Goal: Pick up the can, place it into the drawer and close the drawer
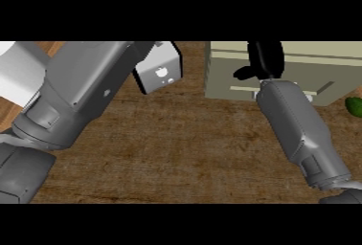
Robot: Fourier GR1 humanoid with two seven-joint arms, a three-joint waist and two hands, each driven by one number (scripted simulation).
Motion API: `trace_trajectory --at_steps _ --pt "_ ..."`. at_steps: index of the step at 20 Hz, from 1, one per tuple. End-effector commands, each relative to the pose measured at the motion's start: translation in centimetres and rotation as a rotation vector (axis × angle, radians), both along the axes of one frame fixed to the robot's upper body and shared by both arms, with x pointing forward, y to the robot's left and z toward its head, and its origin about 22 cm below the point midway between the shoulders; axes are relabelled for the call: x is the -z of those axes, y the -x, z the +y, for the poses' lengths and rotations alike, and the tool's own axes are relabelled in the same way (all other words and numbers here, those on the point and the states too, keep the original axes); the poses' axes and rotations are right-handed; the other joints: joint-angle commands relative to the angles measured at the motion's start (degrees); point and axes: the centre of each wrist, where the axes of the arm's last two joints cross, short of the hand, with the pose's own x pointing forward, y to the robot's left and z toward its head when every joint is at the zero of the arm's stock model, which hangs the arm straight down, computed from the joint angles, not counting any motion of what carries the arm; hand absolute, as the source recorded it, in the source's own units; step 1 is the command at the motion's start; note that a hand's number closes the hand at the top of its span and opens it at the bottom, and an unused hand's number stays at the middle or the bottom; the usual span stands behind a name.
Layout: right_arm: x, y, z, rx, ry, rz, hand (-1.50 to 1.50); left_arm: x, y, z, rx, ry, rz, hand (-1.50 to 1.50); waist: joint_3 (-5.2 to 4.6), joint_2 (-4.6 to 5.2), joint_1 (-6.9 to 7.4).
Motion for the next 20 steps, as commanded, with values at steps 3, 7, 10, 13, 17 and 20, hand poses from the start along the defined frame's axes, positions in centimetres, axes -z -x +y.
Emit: trace_trajectory --at_steps 3,7,10,13,17,20 --pt "-2.7 -1.9 0.2 0.019 -0.002 -0.059 -1.5 -0.5 0.6 0.3 0.02 -0.005 0.01 -1.5 0.09 0.67 1.48" --pt "-4.0 -2.5 -0.3 0.025 0.001 -0.061 -1.5 0.9 0.4 3.3 0.012 -0.028 0.02 -1.5 0.04 0.37 2.06" --pt "-6.2 -3.1 1.5 0.007 -0.022 -0.07 -1.5 0.0 0.8 3.4 0.036 -0.003 0.017 -1.5 0.03 0.48 2.66" --pt "-6.4 -3.2 0.9 -0.014 -0.09 -0.068 -1.5 0.3 1.1 4.3 0.032 -0.005 0.004 -1.5 0.09 0.41 2.51" --pt "-5.8 -3.0 1.8 -0.079 -0.18 -0.089 -1.5 2.0 1.6 4.6 0.03 0.006 0.009 -1.5 0.14 0.37 2.85" --pt "-6.4 -3.2 2.3 -0.081 -0.203 -0.076 -1.5 1.8 2.2 5.3 0.035 -0.001 0.007 -1.5 0.08 -0.09 2.97"
